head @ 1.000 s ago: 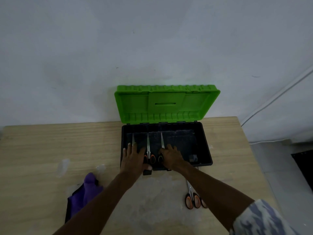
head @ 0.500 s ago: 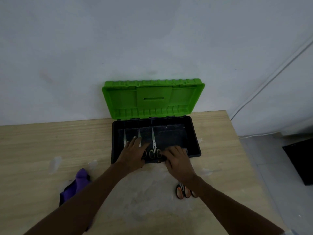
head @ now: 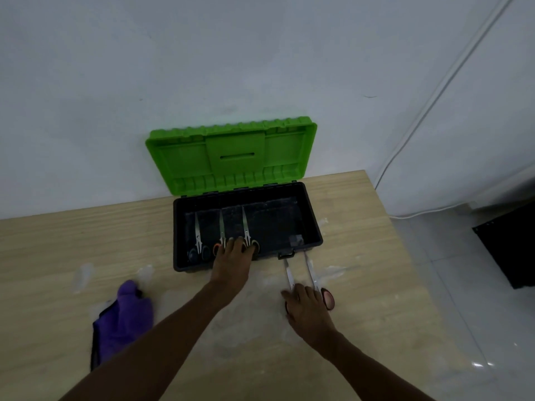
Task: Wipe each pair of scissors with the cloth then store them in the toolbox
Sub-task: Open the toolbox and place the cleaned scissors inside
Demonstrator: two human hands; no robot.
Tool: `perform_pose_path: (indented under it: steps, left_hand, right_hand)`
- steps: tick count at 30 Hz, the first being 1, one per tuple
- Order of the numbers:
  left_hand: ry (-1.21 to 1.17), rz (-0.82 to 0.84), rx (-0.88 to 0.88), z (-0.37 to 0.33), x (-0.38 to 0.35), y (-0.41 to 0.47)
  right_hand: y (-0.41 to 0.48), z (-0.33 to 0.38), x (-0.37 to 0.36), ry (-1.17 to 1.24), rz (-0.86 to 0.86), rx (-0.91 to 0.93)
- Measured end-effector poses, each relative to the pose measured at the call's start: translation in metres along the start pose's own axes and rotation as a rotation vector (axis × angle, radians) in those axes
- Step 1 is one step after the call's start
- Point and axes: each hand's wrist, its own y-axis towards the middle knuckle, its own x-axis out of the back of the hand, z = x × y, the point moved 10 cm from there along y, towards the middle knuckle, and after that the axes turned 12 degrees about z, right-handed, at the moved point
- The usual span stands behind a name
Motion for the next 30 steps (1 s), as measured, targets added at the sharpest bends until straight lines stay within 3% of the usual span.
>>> perform_pose_path:
  steps: [4,13,17,20,30]
  left_hand:
    - [0.027,0.018,0.035,0.008,0.000,0.001]
    - [-0.059,0.078,0.078,0.029,0.001,0.008]
    - [-0.157,0.119,0.105,0.042,-0.004,0.011]
    - [-0.227,0.133,0.117,0.047,-0.009,0.011]
    - [-0.118,0.074,0.099,0.055,-0.031,0.008]
  right_hand:
    - [-0.005,0.005,0.000,0.026,-0.012,0.025]
    - [-0.051,0.034,0.032,0.127,-0.150,0.450]
    - [-0.033,0.022,0.089,0.190,-0.325,0.399]
    - [0.006,0.016,0.123,0.242,-0.350,0.354]
    - [0.126,0.005,0.137,0.280,-0.025,0.141]
